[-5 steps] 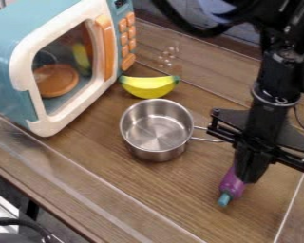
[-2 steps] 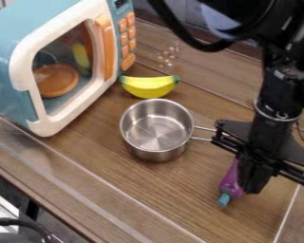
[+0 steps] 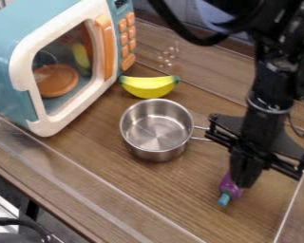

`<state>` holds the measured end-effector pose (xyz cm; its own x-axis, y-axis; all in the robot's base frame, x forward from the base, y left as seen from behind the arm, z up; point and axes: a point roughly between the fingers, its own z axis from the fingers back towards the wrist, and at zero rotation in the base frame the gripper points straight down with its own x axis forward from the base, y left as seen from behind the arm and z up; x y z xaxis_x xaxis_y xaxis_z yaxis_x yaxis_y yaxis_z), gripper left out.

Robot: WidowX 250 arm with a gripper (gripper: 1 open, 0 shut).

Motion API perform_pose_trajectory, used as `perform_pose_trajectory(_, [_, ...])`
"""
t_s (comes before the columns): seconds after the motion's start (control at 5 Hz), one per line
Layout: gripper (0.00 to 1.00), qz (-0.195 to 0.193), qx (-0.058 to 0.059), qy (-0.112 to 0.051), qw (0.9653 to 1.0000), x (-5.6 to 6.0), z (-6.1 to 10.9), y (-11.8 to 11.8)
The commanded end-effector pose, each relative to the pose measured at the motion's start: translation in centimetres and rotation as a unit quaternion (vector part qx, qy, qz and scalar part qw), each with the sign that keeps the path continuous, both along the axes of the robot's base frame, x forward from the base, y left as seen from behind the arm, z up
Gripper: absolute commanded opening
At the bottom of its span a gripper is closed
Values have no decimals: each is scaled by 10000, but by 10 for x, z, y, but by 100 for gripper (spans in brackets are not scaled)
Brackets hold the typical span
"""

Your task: Put the eggplant in the silver pot

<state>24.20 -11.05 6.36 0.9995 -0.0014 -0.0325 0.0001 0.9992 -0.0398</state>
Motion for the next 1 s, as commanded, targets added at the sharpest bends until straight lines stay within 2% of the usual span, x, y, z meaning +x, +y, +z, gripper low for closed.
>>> perform_pose_trajectory(0.0, [0,285,-186,-390,9987,10,18,13])
perform_pose_trajectory(0.2, [0,400,-323,-589,9969,10,57,28])
perform_pose_trajectory(0.4, [0,760,-404,-890,9923,10,107,61])
perform_pose_trajectory(0.6, [100,796,-326,-875,9924,6,99,40])
perform_pose_trajectory(0.8, [100,757,-224,-781,9938,5,78,29])
